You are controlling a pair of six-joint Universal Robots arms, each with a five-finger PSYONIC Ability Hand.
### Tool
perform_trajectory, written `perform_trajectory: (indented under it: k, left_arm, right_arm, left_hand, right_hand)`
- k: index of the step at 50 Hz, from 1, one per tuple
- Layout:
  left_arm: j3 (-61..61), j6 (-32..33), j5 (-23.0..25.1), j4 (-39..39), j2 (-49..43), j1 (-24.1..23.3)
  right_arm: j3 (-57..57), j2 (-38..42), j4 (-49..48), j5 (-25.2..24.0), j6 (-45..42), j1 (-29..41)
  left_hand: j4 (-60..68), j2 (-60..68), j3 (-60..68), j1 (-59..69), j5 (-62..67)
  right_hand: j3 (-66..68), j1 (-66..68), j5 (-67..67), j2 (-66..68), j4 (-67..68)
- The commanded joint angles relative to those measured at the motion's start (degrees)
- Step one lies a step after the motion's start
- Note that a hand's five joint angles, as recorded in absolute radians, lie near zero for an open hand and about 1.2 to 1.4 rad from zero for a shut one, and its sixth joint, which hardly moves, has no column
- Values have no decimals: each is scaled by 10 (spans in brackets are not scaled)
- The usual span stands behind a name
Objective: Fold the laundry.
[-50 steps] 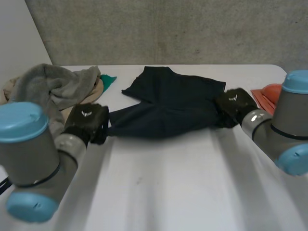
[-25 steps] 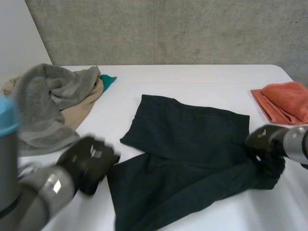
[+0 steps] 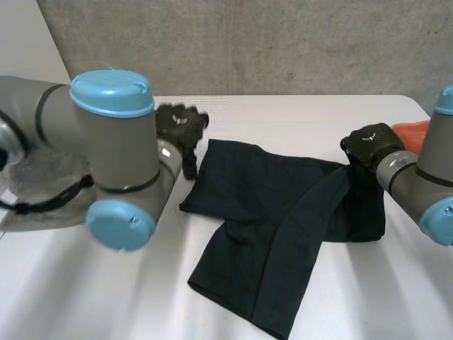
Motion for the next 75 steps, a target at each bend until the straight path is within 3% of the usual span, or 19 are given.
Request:
perform_trajectory:
  k: [1,7,13,21,30,41,51,56,61,68,75]
  left_arm:
    - [-164,-97,4,-42,108,-45]
    - [-253,-163,28,-42,149,-77]
    - [-256,-227,44,-43,131,-97]
    - [-187,-280,52,-56,55,-106]
    - [-69,-321,65,-136,-36,-132]
    - [3,-383,105,-201,-80,-165]
    - [3,-396,103,-205,-67,-177]
    - [-18,-392,77,-212,-40,-148]
    - [-44,-392,101,-219,-16,-137]
    - [-46,-403,136,-207,-34,-163]
    - [20,-409,98,-202,-102,-193]
  right_arm:
    - [7,-13,12,2,8,1]
    - [7,-11,16,2,2,0]
    - [7,-16,24,2,7,-3]
    - [19,-52,34,-4,40,-9]
    - [28,-86,33,-19,107,-26]
    - [32,-85,32,-22,108,-29]
    - [32,-80,30,-22,103,-29]
    - [35,-79,30,-22,103,-30]
    - [35,-78,29,-22,101,-28]
    - [35,-82,30,-22,102,-25]
    - [35,-88,32,-22,104,-28]
  left_hand:
    - [-4,-5,-9,-17,1]
    - [6,5,1,-7,11]
    - [6,5,1,-7,11]
    - [31,30,26,19,36]
    - [53,52,48,40,58]
    - [120,119,115,108,125]
    - [125,124,120,113,130]
    - [123,123,119,111,129]
    - [115,114,110,103,120]
    - [113,112,109,101,119]
    - [113,112,109,101,119]
  right_hand:
    - [118,167,116,123,113]
    - [118,167,116,123,113]
    - [118,167,116,123,113]
    - [118,167,116,123,113]
    - [118,167,116,123,113]
    - [118,167,116,123,113]
    - [118,167,116,123,113]
    - [118,167,116,123,113]
    - [118,167,116,123,113]
    - [118,167,116,123,113]
    - [118,167,116,123,113]
